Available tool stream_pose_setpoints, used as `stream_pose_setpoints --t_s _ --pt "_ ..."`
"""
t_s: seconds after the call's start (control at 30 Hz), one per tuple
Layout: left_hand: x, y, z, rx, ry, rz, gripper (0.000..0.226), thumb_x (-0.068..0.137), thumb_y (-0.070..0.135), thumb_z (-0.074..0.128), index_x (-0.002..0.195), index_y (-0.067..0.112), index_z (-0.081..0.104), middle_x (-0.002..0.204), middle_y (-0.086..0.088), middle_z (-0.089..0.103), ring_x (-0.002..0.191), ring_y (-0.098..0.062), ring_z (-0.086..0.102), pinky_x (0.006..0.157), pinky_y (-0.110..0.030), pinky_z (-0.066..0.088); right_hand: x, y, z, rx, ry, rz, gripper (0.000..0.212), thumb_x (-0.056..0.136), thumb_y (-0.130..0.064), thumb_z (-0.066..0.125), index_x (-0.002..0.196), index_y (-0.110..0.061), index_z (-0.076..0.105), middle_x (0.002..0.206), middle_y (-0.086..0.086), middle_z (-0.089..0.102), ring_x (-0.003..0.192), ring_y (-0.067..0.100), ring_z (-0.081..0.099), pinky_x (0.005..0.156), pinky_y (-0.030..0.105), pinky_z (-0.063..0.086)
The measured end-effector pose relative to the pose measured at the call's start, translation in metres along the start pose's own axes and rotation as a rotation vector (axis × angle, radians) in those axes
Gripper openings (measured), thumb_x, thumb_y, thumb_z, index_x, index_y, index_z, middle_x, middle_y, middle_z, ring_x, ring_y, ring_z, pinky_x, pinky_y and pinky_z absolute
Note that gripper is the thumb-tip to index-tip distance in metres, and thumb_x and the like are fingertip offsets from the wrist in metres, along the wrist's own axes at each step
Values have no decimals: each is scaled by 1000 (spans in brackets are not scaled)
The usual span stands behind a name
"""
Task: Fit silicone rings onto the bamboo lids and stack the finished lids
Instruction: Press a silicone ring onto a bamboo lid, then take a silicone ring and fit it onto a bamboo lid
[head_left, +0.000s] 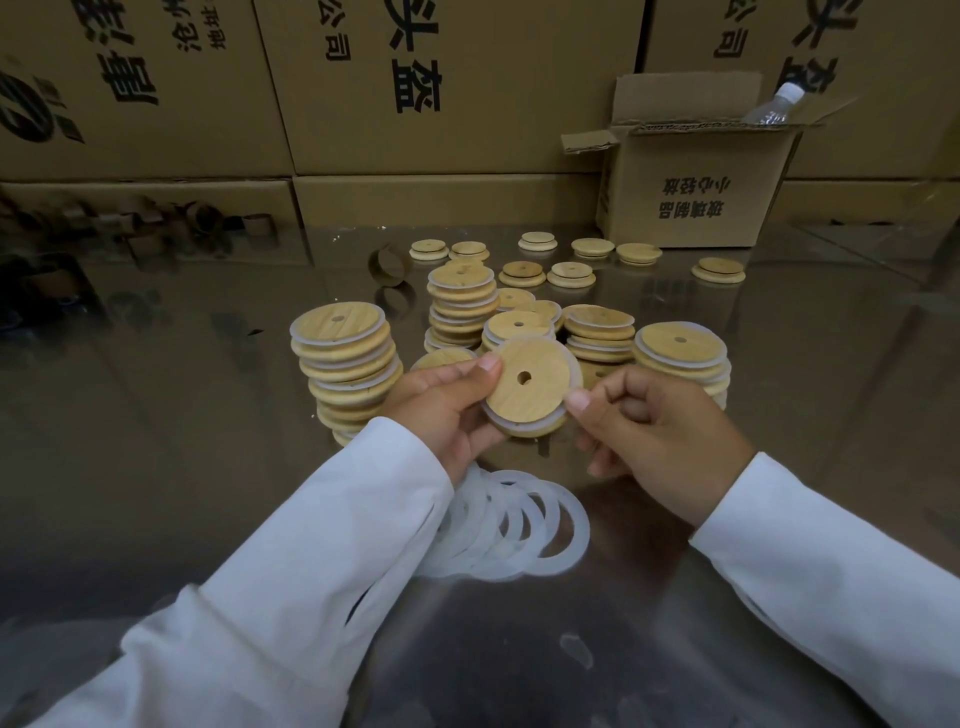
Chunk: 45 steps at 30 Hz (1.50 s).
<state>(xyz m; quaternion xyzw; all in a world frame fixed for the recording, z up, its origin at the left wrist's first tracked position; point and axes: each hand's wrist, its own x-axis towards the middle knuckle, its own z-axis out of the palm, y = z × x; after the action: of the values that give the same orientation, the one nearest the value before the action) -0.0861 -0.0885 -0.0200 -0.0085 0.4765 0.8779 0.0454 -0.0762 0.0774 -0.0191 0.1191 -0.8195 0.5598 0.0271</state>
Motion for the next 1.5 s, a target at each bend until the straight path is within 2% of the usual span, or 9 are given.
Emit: stream_pose_setpoints --t_s 0.07,0.2,0.3,0.43,0.57,0.73,1.07,1.3,1.5 --pt "1 0 0 -3 8 -1 15 87 5 49 87 -3 62 74 -12 72 68 -19 71 57 -29 58 1 2 -2 37 4 10 31 73 -42 66 94 -21 58 65 -5 67 56 9 64 75 40 56" --pt "1 -5 -1 110 24 15 16 85 5 54 94 -5 63 87 -18 71 77 -25 70 62 -33 59 1 4 -3 -161 -30 -163 81 57 -45 78 128 -33 42 108 -19 57 95 2 59 82 22 49" --pt "0 -8 -2 190 22 12 20 83 8 57 97 -4 64 98 -22 68 88 -30 68 66 -36 59 1 5 -1 -363 24 -338 72 62 -34 81 126 -28 49 113 -18 53 104 5 51 90 21 44" --pt "0 -4 0 140 -19 11 29 80 19 58 102 1 62 94 -14 72 88 -25 70 68 -31 59 4 7 -3 -496 128 -336 68 64 -44 77 125 -25 52 121 -9 57 106 9 52 91 27 44" --pt "3 -3 2 208 112 98 13 89 16 54 99 13 61 98 -6 68 99 -21 64 81 -31 54 11 6 -1 -586 264 -234 61 68 -57 68 118 -23 57 105 -7 61 87 9 53 74 24 43" --pt "2 -4 5 299 216 194 9 90 13 54 91 17 62 102 -8 64 102 -20 60 91 -39 50 24 5 10 -783 201 -111 48 74 -63 60 87 -16 58 83 1 57 76 18 52 57 23 33" --pt "2 -4 4 338 310 288 17 91 6 51 83 17 62 73 0 64 75 -15 63 64 -28 52 28 -14 14 -859 190 -134 57 82 -61 50 119 -18 52 119 3 47 101 23 53 73 30 42" --pt "5 -11 8 391 292 316 25 94 5 45 75 10 61 47 7 57 46 -5 54 44 -19 43 95 -52 -47 -705 275 -117 38 85 -44 57 116 -23 59 111 2 61 101 26 57 85 37 48" --pt "15 -16 1 461 251 300 35 96 9 39 64 6 53 44 1 54 43 -9 49 41 -20 38 200 -39 -72 -698 154 54 32 90 -28 56 116 -11 62 110 9 64 90 22 55 77 30 43"
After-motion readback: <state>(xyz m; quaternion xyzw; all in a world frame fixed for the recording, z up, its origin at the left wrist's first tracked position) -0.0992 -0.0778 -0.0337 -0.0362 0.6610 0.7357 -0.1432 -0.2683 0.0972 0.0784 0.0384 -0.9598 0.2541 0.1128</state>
